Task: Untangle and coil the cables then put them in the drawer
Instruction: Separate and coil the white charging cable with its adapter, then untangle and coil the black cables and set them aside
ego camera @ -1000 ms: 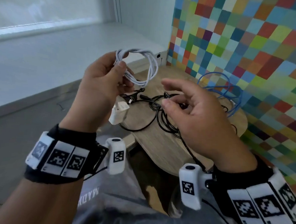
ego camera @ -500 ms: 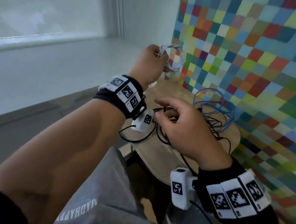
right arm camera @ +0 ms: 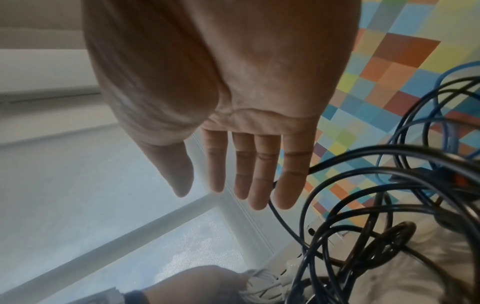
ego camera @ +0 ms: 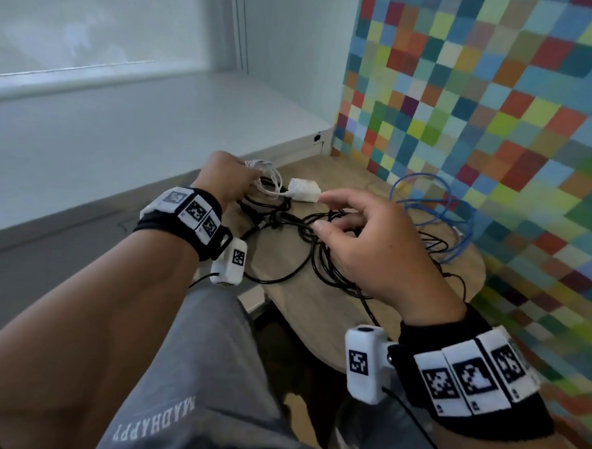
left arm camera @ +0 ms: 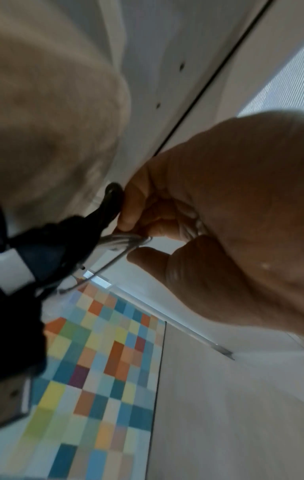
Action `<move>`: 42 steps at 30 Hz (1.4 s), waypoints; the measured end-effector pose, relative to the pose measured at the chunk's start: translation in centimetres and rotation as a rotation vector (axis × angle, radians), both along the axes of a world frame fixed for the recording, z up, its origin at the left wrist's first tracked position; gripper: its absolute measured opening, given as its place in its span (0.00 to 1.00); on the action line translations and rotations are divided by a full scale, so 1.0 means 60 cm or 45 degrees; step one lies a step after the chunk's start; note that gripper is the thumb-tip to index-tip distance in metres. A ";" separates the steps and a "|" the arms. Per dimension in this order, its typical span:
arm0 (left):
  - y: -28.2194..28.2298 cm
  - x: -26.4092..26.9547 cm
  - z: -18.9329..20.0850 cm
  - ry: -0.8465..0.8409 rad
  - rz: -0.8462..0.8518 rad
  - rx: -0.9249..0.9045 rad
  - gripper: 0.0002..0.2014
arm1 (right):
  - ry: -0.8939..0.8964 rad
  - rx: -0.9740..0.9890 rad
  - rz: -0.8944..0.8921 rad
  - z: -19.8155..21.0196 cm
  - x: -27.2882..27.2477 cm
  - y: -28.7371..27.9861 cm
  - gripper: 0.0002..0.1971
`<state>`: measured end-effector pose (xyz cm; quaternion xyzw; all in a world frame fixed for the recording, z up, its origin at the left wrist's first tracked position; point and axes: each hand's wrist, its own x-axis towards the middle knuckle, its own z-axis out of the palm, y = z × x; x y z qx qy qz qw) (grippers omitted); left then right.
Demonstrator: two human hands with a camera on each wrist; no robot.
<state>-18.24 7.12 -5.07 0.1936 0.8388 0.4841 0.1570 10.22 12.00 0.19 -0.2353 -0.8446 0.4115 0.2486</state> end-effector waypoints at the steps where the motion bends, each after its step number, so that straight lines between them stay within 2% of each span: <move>1: -0.005 -0.001 -0.005 -0.033 0.003 0.015 0.13 | 0.010 -0.009 0.006 0.000 0.000 0.000 0.12; 5: -0.013 -0.001 -0.013 -0.155 0.012 0.121 0.08 | 0.082 -0.028 -0.029 0.000 0.013 0.007 0.13; 9: -0.016 -0.002 -0.015 0.020 -0.022 -0.029 0.09 | 0.196 -0.017 -0.168 0.003 0.047 0.033 0.12; 11: -0.022 0.006 -0.009 0.060 -0.041 -0.097 0.12 | 0.245 -0.015 -0.235 0.006 0.067 0.051 0.11; 14: -0.031 0.025 0.005 0.086 -0.016 -0.072 0.23 | 0.250 -0.026 -0.300 0.004 0.092 0.076 0.10; 15: -0.034 0.038 0.014 0.120 -0.004 -0.017 0.23 | 0.229 -0.039 -0.304 0.003 0.097 0.082 0.09; 18: -0.046 0.107 0.047 0.161 -0.090 0.128 0.10 | 0.059 -0.082 -0.250 -0.005 0.106 0.089 0.10; 21: -0.057 0.179 0.062 0.148 -0.388 0.098 0.05 | -0.212 -0.081 -0.124 -0.013 0.105 0.077 0.24; 24: -0.055 0.226 0.045 0.133 -0.692 -0.070 0.14 | -0.409 -0.029 -0.045 -0.026 0.094 0.059 0.41; 26: -0.053 0.250 0.028 0.150 -0.772 -0.111 0.18 | -0.419 -0.009 -0.053 -0.035 0.085 0.055 0.45; 28: -0.052 0.263 0.013 0.098 -0.769 -0.007 0.21 | -0.401 -0.042 -0.085 -0.042 0.082 0.057 0.44; 33: -0.063 0.279 0.000 -0.049 -0.647 0.246 0.17 | -0.332 -0.121 -0.087 -0.047 0.087 0.066 0.42; 36: -0.073 0.292 0.005 -0.105 -0.640 0.314 0.14 | -0.286 -0.120 -0.058 -0.050 0.092 0.067 0.31; 39: -0.083 0.301 0.009 -0.127 -0.651 0.347 0.14 | -0.073 -0.133 -0.117 -0.059 0.095 0.069 0.16; 42: -0.089 0.304 0.010 -0.115 -0.649 0.352 0.14 | 0.059 -0.179 -0.092 -0.055 0.105 0.060 0.15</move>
